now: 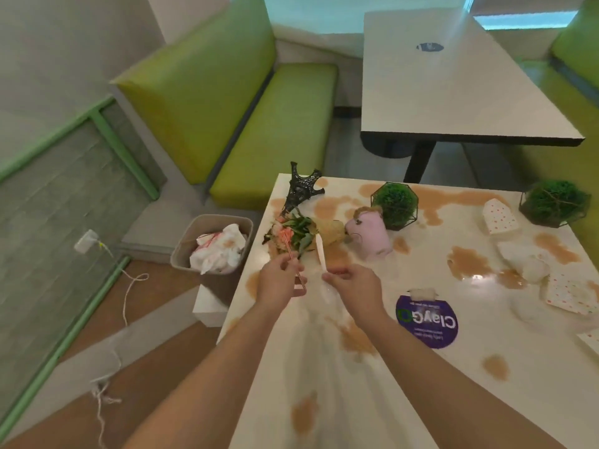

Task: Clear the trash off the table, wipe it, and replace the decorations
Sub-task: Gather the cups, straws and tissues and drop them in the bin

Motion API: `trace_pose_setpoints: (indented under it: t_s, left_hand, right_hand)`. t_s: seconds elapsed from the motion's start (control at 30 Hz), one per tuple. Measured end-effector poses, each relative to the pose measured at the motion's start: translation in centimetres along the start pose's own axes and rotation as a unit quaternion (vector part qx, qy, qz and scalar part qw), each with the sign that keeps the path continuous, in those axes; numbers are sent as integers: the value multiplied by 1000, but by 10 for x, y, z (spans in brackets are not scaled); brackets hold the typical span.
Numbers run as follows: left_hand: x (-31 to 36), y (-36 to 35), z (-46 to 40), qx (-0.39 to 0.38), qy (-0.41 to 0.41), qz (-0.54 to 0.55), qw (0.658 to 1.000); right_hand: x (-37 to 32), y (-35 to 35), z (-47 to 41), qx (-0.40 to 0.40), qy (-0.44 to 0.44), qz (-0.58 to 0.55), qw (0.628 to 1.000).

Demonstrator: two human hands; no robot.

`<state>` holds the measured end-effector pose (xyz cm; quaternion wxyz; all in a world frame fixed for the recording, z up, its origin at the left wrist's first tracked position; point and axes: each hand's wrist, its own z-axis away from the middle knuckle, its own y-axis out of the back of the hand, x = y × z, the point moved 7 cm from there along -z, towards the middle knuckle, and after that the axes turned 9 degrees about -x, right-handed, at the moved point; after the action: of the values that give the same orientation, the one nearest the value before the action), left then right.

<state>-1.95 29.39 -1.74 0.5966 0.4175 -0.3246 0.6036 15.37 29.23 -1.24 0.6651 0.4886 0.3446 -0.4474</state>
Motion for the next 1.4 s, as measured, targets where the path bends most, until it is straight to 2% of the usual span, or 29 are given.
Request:
trace_pose_setpoints:
  t_s: [0.27, 0.4, 0.6, 0.73, 0.9, 0.97, 1.03, 1.17, 1.4]
  left_hand:
    - [-3, 160, -58, 91, -3, -60, 994]
    - [-5, 216, -97, 104, 27, -91, 990]
    - [-20, 263, -145, 92, 63, -112, 987]
    - [-24, 273, -144, 92, 39, -179, 979]
    - [-22, 283, -126, 146, 1, -163, 976]
    - [-21, 280, -122, 147, -7, -175, 974]
    - [-18, 273, -116, 140, -15, -190, 972]
    - [-11, 243, -104, 115, -32, -213, 970]
    - [5, 144, -69, 29, -62, -233, 970]
  right_hand:
    - [-44, -131, -43, -49, -9, -18, 999]
    - [-53, -173, -67, -72, -19, -2, 997]
    - [-74, -223, -107, -81, -23, 33, 996]
    - [-92, -246, -131, -75, -9, 61, 995]
    - [-106, -266, -152, -66, -27, 38, 997]
    - [-106, -270, -152, -85, -33, 39, 995]
    - [-101, -269, -144, -112, -30, 90, 989]
    - [-85, -231, -118, -85, -35, 124, 988]
    - [-55, -120, -61, 0, -33, 61, 998]
